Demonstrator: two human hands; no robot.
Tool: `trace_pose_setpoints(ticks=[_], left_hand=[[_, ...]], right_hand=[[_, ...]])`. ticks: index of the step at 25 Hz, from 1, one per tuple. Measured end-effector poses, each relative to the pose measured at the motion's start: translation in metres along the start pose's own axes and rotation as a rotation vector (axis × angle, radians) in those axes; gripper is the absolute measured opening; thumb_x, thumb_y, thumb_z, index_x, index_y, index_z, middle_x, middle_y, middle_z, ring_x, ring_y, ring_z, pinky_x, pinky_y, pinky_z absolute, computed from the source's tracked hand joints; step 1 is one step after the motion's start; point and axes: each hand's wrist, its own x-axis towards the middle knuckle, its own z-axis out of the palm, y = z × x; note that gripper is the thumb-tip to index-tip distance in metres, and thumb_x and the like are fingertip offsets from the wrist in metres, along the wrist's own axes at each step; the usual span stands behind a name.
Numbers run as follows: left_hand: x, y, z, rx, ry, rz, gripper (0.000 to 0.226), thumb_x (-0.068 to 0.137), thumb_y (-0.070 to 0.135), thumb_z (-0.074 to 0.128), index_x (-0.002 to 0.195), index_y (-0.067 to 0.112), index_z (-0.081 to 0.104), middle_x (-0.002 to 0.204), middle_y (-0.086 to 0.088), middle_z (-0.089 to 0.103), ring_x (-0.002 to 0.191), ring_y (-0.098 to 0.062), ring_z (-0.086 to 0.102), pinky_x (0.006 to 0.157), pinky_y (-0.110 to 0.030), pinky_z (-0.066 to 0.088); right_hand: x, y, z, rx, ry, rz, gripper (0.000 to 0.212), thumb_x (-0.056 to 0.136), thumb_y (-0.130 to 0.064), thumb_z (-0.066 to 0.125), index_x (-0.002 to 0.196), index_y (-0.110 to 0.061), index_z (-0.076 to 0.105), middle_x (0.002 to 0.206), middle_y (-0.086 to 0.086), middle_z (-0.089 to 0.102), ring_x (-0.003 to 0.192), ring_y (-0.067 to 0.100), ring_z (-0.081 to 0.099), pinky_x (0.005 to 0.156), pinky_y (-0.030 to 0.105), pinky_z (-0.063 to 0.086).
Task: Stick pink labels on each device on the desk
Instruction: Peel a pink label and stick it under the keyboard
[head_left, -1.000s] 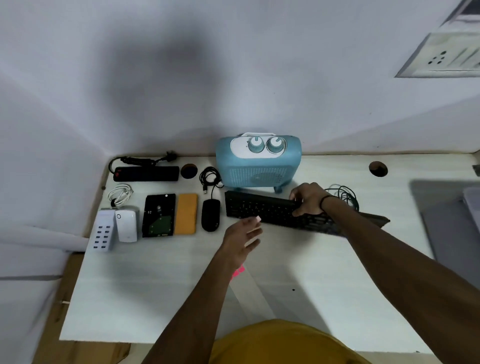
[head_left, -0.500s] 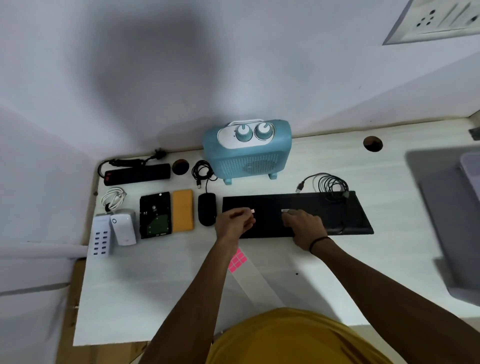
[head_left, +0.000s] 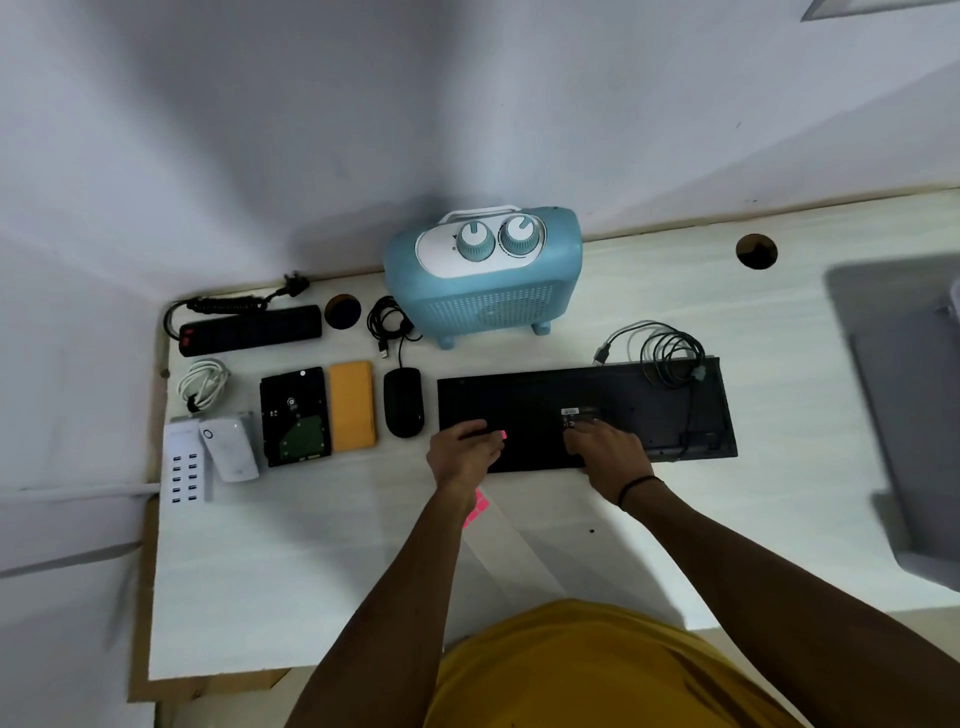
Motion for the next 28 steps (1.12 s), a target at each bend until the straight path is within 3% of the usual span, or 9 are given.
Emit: trace_pose_setpoints(ticks=[4, 7, 10, 12, 15, 19, 21, 24, 28], left_hand=[[0.002, -0.006, 0.01, 0.012, -0.007, -0.044, 0.013, 0.081, -0.005, 0.08, 0.092, 0.003, 0.077, 0.091, -0.014, 0.078, 0.085, -0.023, 0.076, 0.072, -0.026, 0.062], [0.0, -0.01, 0.024, 0.033, -0.021, -0.066, 0.011, 0.081, 0.001, 0.082, 0.086, 0.01, 0.078, 0.09, -0.01, 0.079, 0.084, -0.021, 0.075, 0.074, -0.027, 0.062], [0.001, -0.013, 0.033, 0.126, 0.031, -0.02, 0.011, 0.08, 0.005, 0.084, 0.088, 0.011, 0.08, 0.083, -0.006, 0.078, 0.074, -0.017, 0.073, 0.069, -0.026, 0.063], [0.004, -0.012, 0.035, 0.212, 0.056, 0.04, 0.011, 0.079, 0.008, 0.085, 0.089, 0.01, 0.081, 0.079, -0.005, 0.077, 0.072, -0.017, 0.073, 0.068, -0.027, 0.063], [0.009, -0.014, 0.04, 0.358, 0.092, 0.109, 0.014, 0.073, 0.015, 0.09, 0.083, 0.012, 0.081, 0.072, -0.003, 0.076, 0.068, -0.018, 0.075, 0.068, -0.035, 0.065], [0.019, -0.013, 0.035, 0.488, 0.172, 0.115, 0.033, 0.062, 0.032, 0.097, 0.074, 0.014, 0.072, 0.061, -0.002, 0.071, 0.05, -0.016, 0.071, 0.053, -0.037, 0.063], [0.02, -0.01, 0.031, 0.544, 0.163, 0.109, 0.042, 0.061, 0.038, 0.097, 0.072, 0.011, 0.067, 0.061, -0.003, 0.069, 0.045, -0.015, 0.069, 0.049, -0.034, 0.062], [0.024, -0.011, 0.031, 0.588, 0.15, 0.091, 0.041, 0.062, 0.04, 0.096, 0.067, 0.015, 0.064, 0.064, -0.003, 0.071, 0.051, -0.017, 0.071, 0.054, -0.037, 0.063], [0.024, -0.008, 0.033, 0.586, 0.149, 0.08, 0.031, 0.069, 0.031, 0.092, 0.065, 0.02, 0.063, 0.07, -0.004, 0.072, 0.065, -0.021, 0.074, 0.064, -0.035, 0.064]], right_hand=[[0.005, 0.001, -0.001, 0.065, -0.069, 0.042, 0.026, 0.083, -0.007, 0.066, 0.103, -0.023, 0.061, 0.111, -0.004, 0.063, 0.108, 0.025, 0.06, 0.074, 0.036, 0.051], [0.017, -0.003, -0.006, 0.379, -0.129, 0.233, 0.026, 0.073, -0.031, 0.082, 0.097, -0.028, 0.072, 0.101, -0.003, 0.072, 0.095, 0.023, 0.068, 0.082, 0.035, 0.056], [0.025, -0.011, -0.006, 0.612, -0.056, 0.382, 0.019, 0.071, -0.034, 0.085, 0.085, -0.024, 0.077, 0.084, -0.003, 0.075, 0.081, 0.015, 0.069, 0.075, 0.025, 0.054], [0.027, -0.016, -0.005, 0.637, -0.027, 0.424, 0.015, 0.073, -0.031, 0.084, 0.082, -0.021, 0.079, 0.082, -0.001, 0.076, 0.079, 0.016, 0.068, 0.073, 0.024, 0.053], [0.032, -0.022, -0.003, 0.632, -0.037, 0.474, 0.014, 0.074, -0.033, 0.084, 0.08, -0.022, 0.078, 0.085, 0.002, 0.075, 0.079, 0.02, 0.069, 0.076, 0.033, 0.059], [0.034, -0.028, -0.001, 0.625, -0.007, 0.504, 0.029, 0.076, -0.047, 0.079, 0.078, -0.019, 0.077, 0.073, 0.0, 0.072, 0.071, 0.017, 0.068, 0.065, 0.031, 0.058], [0.037, -0.034, -0.006, 0.603, 0.025, 0.53, 0.041, 0.074, -0.057, 0.076, 0.073, -0.017, 0.074, 0.061, -0.004, 0.061, 0.065, 0.014, 0.059, 0.056, 0.028, 0.051], [0.043, -0.04, -0.008, 0.566, 0.02, 0.631, 0.048, 0.067, -0.065, 0.077, 0.07, -0.017, 0.069, 0.058, -0.008, 0.045, 0.064, 0.014, 0.05, 0.055, 0.027, 0.046], [0.049, -0.034, -0.001, 0.583, -0.004, 0.607, 0.048, 0.063, -0.062, 0.082, 0.064, -0.016, 0.066, 0.059, -0.003, 0.059, 0.06, 0.015, 0.059, 0.052, 0.028, 0.051]])
